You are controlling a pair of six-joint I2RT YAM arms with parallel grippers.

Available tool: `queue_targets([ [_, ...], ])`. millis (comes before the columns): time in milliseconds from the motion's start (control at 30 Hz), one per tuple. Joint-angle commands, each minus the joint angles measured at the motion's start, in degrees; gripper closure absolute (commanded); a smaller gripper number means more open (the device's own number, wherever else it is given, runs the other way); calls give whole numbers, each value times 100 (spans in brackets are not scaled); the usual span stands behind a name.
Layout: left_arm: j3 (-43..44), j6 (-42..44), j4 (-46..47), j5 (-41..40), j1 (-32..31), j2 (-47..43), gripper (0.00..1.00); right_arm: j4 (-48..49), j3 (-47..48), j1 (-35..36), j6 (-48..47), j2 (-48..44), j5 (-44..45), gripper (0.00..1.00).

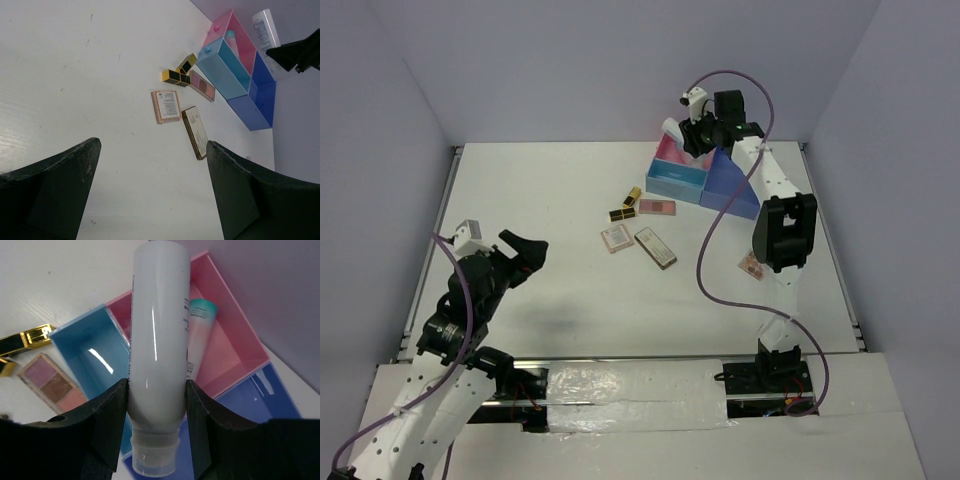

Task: Organize the makeup

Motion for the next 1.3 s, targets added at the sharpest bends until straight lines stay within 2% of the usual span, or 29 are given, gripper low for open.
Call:
queue_targets([
  [0,-3,195,510,198,31,135,1,570,509,66,-353,326,359,89],
  [200,-47,143,651,330,22,294,1,966,773,57,-599,826,703,83],
  [333,-29,134,607,321,31,312,1,1071,826,57,-670,995,782,69],
  [400,-47,116,616,321,31,303,1,1054,826,74,-714,1021,747,56],
  [433,-64,108,651,330,31,312,1,1054,818,66,-705,1012,747,43],
  [500,-100,99,686,356,31,329,1,1045,783,57,-661,977,764,29],
  [533,-126,90,703,365,31,338,1,1036,756,48,-652,907,773,17],
  [667,-231,99,940,409,31,391,1,923,519,13,-460,548,756,1],
  [800,-328,178,1283,497,31,662,1,475,238,-5,-258,-102,537,0],
  [867,-381,248,1485,637,22,812,1,106,-148,4,-204,-673,81,0],
  [933,-433,309,1880,769,31,1093,7,-193,-490,-40,-248,-1139,-454,1],
  [967,-451,344,2038,970,40,1303,16,-429,-918,-92,-291,-1628,-997,3],
  [1033,-443,450,2530,1182,49,1550,34,-798,-1604,-127,-484,-2114,-1483,8],
  [1067,-434,494,2654,1348,57,1812,55,-931,-1800,-154,-537,-2343,-1721,11],
  [1100,-408,538,2881,1489,75,1962,63,-1098,-1993,-189,-625,-2711,-1827,18],
  [1133,-346,625,2979,1716,84,2251,77,-1534,-2282,-215,-826,-2984,-1898,23],
  [1167,-302,678,3067,1719,84,2254,77,-1756,-2424,-242,-889,-2987,-1907,27],
  [1200,-258,722,3137,1945,84,2541,86,-1941,-2591,-294,-933,-3213,-1916,30],
  [1233,-154,810,3243,2052,84,2692,87,-2117,-2749,-408,-986,-3328,-1934,33],
  [1267,-109,837,3287,2148,84,2824,85,-2371,-3134,-478,-1073,-3451,-1925,33],
])
